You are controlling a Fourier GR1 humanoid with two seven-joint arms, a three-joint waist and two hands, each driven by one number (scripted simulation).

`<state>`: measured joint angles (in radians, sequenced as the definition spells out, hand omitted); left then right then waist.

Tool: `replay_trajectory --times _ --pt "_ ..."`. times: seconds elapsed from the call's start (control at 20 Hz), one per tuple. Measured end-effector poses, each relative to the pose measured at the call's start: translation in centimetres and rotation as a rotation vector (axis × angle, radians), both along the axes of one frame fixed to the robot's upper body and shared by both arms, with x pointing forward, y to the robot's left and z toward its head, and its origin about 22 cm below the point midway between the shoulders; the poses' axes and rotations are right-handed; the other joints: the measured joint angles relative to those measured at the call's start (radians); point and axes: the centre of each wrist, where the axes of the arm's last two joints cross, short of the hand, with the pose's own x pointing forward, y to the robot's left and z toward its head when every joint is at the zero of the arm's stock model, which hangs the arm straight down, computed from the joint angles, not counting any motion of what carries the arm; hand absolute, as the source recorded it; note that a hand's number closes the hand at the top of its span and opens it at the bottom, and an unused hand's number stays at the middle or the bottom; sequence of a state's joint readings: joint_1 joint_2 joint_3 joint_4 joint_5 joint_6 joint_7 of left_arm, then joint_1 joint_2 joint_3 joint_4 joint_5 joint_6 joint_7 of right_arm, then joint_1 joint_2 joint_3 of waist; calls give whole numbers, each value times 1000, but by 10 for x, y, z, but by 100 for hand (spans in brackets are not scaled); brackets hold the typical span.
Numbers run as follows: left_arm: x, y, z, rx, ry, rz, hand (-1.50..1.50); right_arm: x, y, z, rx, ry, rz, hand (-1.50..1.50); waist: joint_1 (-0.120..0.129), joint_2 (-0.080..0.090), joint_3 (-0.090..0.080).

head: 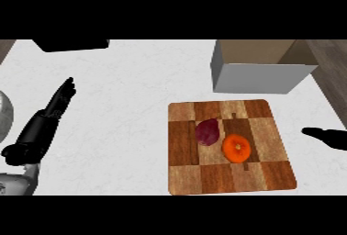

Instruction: Pick the squash from the cutting board and place it in the cardboard box

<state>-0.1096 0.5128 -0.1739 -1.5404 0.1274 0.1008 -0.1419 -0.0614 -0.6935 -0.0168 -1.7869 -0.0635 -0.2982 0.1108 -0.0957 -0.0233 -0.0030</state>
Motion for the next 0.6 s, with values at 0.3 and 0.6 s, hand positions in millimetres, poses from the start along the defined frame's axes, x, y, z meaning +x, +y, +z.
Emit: replay_trajectory --times 0.3,0.6 --pt "9 -15 9 18 1 -81 0 -49 2 2 -271 4 53 -150 32 11 2" --pt "13 -23 15 16 5 -123 0 -77 20 16 -491 164 97 -150 64 18 1"
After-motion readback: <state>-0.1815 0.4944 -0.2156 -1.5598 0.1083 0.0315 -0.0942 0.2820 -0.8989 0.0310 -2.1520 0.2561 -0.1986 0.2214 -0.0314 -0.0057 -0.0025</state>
